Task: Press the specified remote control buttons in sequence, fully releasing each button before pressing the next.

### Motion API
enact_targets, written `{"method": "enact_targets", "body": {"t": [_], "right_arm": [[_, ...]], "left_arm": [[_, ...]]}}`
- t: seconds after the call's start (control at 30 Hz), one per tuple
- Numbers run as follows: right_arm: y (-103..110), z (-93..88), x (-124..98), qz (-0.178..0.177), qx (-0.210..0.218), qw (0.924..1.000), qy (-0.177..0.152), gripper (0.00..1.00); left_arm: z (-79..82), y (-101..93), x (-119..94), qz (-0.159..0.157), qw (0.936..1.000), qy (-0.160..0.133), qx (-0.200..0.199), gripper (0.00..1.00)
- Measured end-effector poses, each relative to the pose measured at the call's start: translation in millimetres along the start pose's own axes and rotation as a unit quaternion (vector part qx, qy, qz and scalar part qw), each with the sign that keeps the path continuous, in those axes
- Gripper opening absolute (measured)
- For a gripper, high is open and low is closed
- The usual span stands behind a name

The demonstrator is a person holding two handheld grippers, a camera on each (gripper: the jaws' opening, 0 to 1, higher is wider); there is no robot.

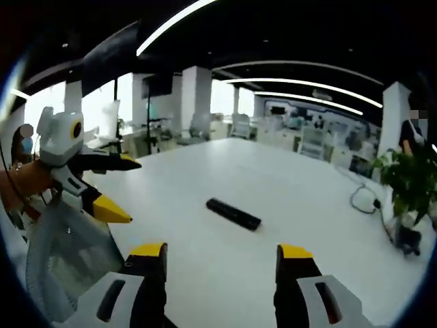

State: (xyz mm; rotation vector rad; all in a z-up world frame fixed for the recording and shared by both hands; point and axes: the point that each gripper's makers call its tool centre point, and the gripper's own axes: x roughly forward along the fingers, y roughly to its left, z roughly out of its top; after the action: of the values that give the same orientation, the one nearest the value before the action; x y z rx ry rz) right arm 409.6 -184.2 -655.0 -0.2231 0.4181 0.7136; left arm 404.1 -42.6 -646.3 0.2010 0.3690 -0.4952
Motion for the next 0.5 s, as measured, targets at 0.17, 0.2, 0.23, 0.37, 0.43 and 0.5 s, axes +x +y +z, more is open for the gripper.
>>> {"method": "enact_targets", "body": {"t": [0.17, 0.2, 0.23, 0.37, 0.43, 0.5], "right_arm": [[-1, 3.6, 1, 0.000, 0.003, 1.0000, -0.009, 0.61], [-1, 3.6, 1, -0.001, 0.003, 1.0000, -0.009, 0.61], [-2, 3.7, 1, -0.001, 0.002, 1.0000, -0.009, 0.61], [-5, 3.2, 1, -0.003, 0.001, 0.9999, -0.013, 0.60], [-6, 1.6, 3, -0.004, 0.002, 0.9999, -0.011, 0.60], [-6, 0.7, 4, -0.003, 0.003, 1.0000, -0.009, 0.60]], "left_arm": [[-1.1, 1.5, -1, 0.004, 1.0000, -0.001, 0.001, 0.87], [-2.3, 1.2, 0, 0.003, 1.0000, 0.000, 0.000, 0.87], [-4.6, 0.7, 0, 0.002, 1.0000, 0.003, -0.001, 0.87], [-7.7, -1.8, 1, -0.003, 1.0000, 0.004, -0.005, 0.87], [-9.7, -4.2, 2, -0.007, 0.9999, 0.004, -0.008, 0.87], [-11.8, -4.3, 2, -0.006, 0.9999, 0.008, -0.006, 0.87]]}}
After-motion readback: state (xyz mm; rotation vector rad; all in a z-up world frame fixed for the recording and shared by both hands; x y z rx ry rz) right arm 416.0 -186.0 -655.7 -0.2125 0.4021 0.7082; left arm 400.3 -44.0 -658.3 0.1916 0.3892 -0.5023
